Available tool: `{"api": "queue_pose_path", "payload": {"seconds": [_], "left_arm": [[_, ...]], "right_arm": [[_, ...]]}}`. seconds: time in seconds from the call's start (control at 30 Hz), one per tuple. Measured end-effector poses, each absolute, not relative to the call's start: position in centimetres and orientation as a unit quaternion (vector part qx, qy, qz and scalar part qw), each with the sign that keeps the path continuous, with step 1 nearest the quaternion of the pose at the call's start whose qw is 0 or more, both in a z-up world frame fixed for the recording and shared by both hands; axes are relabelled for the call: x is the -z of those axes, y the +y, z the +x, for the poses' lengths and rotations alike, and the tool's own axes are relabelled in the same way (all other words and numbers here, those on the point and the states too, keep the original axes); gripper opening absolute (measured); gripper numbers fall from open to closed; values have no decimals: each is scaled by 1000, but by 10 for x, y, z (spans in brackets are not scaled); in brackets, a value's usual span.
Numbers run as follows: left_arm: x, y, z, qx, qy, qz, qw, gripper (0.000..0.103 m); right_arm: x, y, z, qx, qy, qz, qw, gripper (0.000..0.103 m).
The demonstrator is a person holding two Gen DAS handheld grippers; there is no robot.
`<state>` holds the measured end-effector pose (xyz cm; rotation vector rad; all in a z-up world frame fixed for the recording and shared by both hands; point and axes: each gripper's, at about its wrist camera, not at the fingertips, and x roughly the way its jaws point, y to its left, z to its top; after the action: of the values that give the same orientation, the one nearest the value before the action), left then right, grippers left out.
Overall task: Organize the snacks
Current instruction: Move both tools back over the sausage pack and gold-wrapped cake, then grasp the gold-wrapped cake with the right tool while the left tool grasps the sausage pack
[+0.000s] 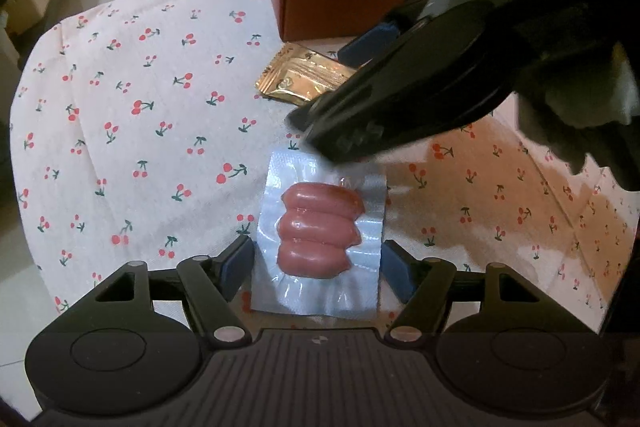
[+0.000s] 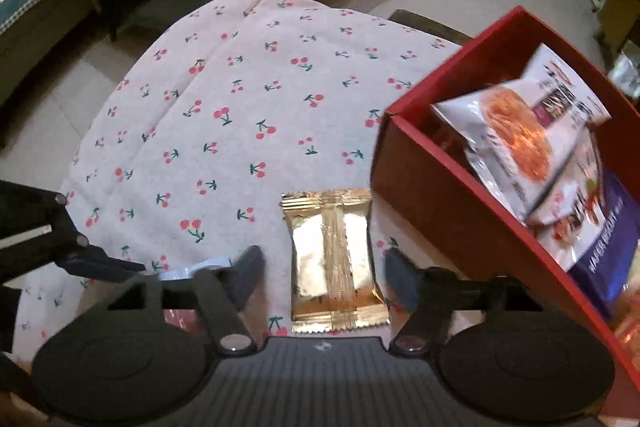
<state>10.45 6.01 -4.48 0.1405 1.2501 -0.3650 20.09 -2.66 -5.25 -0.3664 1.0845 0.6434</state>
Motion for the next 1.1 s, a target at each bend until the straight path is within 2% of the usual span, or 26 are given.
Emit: {"api": "queue_pose_path", "payload": {"seconds": [0.3,0.57,0.67,0.73,0.8,0.93,1.1], "left_arm": [[47,56,105,168,582,71,792,76],[51,44,110,150,569,95,803,86],[58,36,112,139,563,116,806,95],[60,35,112,135,563,112,807,97],[60,35,112,130,563,107,809,95],[54,29,107,131,558,103,813,76],[51,19,98,128,554,115,814,75]], "right_arm": [[45,-58,171,-283,526,-158,786,47],[47,-99,151,-236,536,-129,800,47],[54,-101,151,-229,534,-123,805,51],[55,-101,151,-230,527,-128,808,54],[55,-100,152,-230,526,-126,809,54],[52,-104,146,-227,525,-128,810,48],[51,-109,130,-220,524,-127,813,47]]}}
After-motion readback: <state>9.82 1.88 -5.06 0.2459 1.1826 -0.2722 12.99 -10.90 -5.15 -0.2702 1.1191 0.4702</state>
